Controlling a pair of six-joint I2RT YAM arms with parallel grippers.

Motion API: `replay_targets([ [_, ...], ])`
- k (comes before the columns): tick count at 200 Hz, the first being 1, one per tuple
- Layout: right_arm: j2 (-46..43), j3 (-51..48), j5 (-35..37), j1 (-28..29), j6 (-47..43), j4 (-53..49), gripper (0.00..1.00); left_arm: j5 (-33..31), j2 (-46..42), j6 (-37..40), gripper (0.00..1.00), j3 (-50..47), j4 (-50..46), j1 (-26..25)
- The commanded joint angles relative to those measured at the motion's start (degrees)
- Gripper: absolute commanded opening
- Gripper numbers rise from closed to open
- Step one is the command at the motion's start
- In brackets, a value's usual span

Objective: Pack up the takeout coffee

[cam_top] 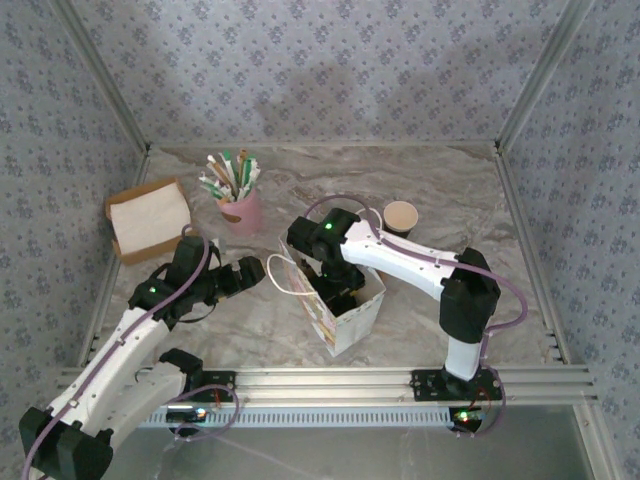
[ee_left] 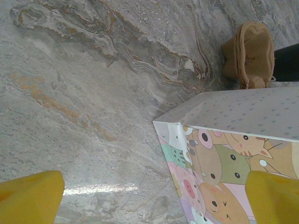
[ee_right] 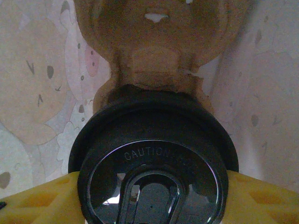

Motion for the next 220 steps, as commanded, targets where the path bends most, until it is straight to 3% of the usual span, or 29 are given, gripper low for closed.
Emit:
replay_targets([
  [1, 0.5, -1.4, -1.4, -0.1, -0.6, 0.0, 0.66, -0.2, 0.1, 0.3, 0.99, 2.4, 0.3, -0.5],
  [220, 1.2, -4.8, -2.8, -1.4, -1.0, 2.9, 0.66, -0.3, 0.2, 0.1, 0.99, 2.3, 0.5, -0.5],
])
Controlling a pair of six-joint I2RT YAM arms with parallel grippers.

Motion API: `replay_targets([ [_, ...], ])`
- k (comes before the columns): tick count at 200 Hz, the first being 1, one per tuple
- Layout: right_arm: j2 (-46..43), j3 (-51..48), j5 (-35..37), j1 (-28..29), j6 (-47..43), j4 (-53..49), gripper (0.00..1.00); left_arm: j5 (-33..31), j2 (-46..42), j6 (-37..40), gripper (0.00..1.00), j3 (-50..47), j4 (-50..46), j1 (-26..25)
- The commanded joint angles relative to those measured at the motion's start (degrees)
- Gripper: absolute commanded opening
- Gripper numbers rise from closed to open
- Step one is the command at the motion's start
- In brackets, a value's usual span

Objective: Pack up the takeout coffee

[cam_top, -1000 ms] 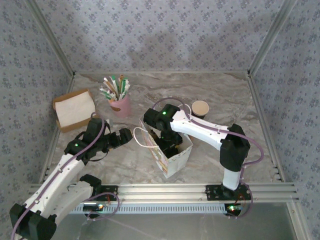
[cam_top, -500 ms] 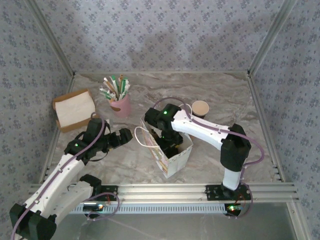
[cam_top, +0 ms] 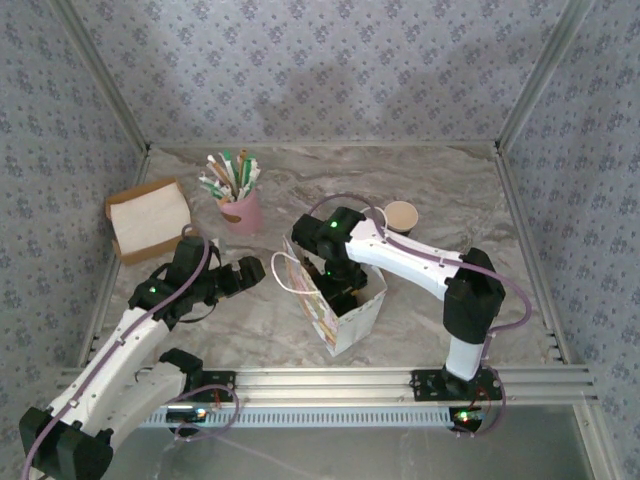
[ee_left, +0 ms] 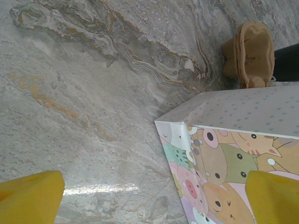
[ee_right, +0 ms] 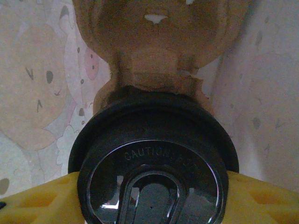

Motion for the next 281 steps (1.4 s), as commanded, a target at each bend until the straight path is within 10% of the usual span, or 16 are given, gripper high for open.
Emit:
replay_targets([
  [1, 2.4, -2.9, -1.3, 0.0, -0.4, 1.1, 0.65, -0.2, 0.1, 0.1, 0.99, 2.2, 0.4, -0.5],
  [281, 3.4, -5.1, -2.1, -0.5, -0.6, 3.5, 0.66, -0.3, 0.0, 0.3, 1.00, 2.6, 0.3, -0.6],
])
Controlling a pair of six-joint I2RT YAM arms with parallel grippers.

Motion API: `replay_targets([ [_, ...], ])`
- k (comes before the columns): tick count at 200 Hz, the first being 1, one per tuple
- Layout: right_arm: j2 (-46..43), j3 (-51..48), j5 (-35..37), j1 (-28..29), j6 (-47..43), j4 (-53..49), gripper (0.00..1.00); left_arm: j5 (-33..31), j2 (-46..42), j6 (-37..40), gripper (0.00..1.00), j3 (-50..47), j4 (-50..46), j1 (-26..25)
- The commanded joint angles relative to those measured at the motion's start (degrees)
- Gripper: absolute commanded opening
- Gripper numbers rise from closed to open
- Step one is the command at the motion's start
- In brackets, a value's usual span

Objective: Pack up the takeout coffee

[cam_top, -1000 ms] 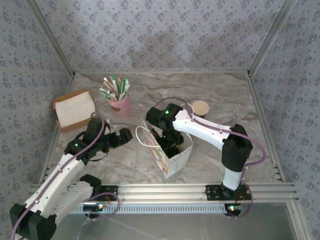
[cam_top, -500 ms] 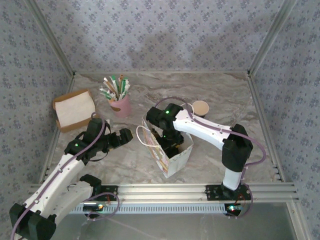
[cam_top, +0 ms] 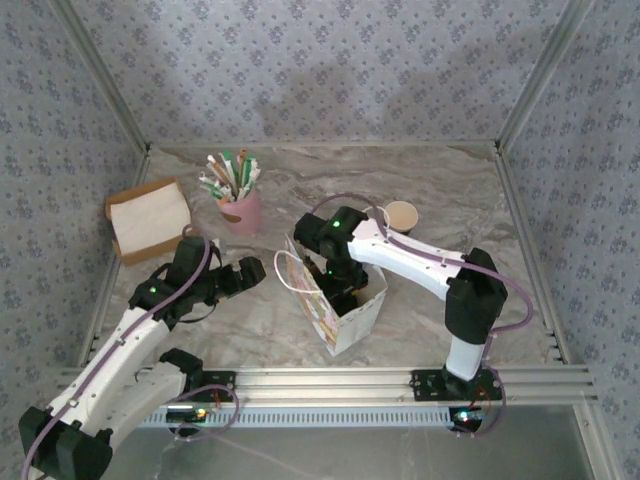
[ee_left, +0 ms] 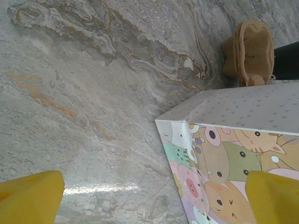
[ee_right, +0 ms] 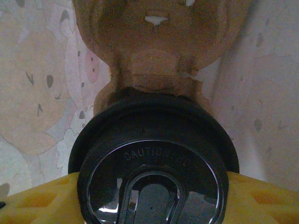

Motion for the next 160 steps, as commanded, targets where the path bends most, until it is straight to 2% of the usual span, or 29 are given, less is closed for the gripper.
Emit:
replay_targets([
  [1, 3.9, -4.1, -1.4, 0.1, -0.6, 2.4, 0.66, -0.3, 0.0, 0.4, 0.99, 2.6, 0.3, -0.2],
  [97, 2.8, -3.9, -0.7, 0.1, -0.3, 2.2, 0.66, -0.1, 0.3, 0.4, 0.99, 3.2, 0.3, -0.3],
  [160, 1.5, -1.4, 1.1, 0.3, 0.0, -0.5, 0.70, -0.1, 0.0, 0.4, 0.99, 3.1, 0.3, -0.3],
])
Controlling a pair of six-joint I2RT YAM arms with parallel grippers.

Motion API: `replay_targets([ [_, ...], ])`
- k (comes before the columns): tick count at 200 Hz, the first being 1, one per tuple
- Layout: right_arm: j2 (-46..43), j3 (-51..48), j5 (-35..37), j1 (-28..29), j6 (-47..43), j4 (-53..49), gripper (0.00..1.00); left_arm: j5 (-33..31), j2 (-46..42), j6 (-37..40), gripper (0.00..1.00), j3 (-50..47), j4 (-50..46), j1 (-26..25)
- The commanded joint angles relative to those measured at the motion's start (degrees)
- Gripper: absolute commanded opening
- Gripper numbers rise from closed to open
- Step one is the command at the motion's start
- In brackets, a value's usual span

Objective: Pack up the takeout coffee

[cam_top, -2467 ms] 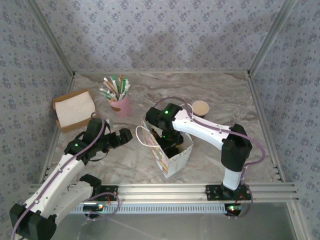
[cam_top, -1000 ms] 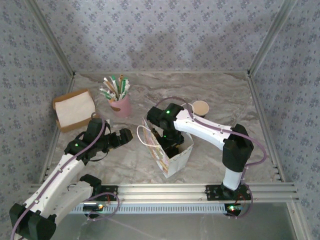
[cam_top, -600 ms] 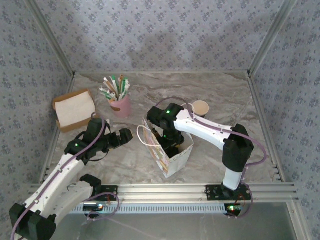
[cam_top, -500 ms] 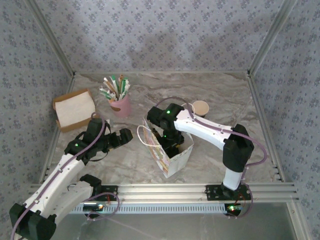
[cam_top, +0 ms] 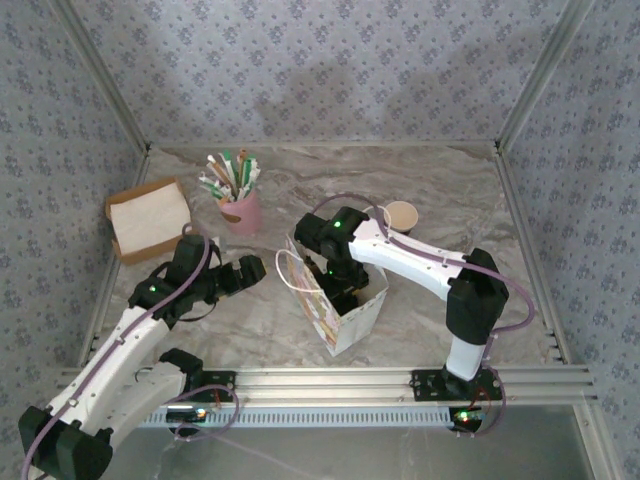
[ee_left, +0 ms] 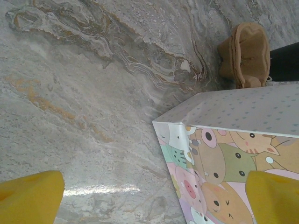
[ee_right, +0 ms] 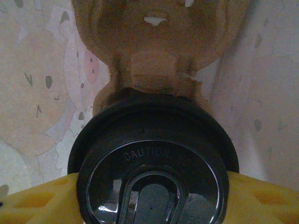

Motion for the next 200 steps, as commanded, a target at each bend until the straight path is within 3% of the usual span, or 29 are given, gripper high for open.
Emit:
replay_targets([
  [1, 2.0, -1.0, 0.9, 0.4, 0.0, -0.8, 0.70, -0.1, -0.3, 0.3, 1.00, 2.3, 0.3, -0.3],
  [200, -2.5, 2.9, 4.5, 1.5, 1.8, -5.3, 0.82, -1.0, 0.2, -0.3, 0.99, 2.1, 0.8, -2.0],
])
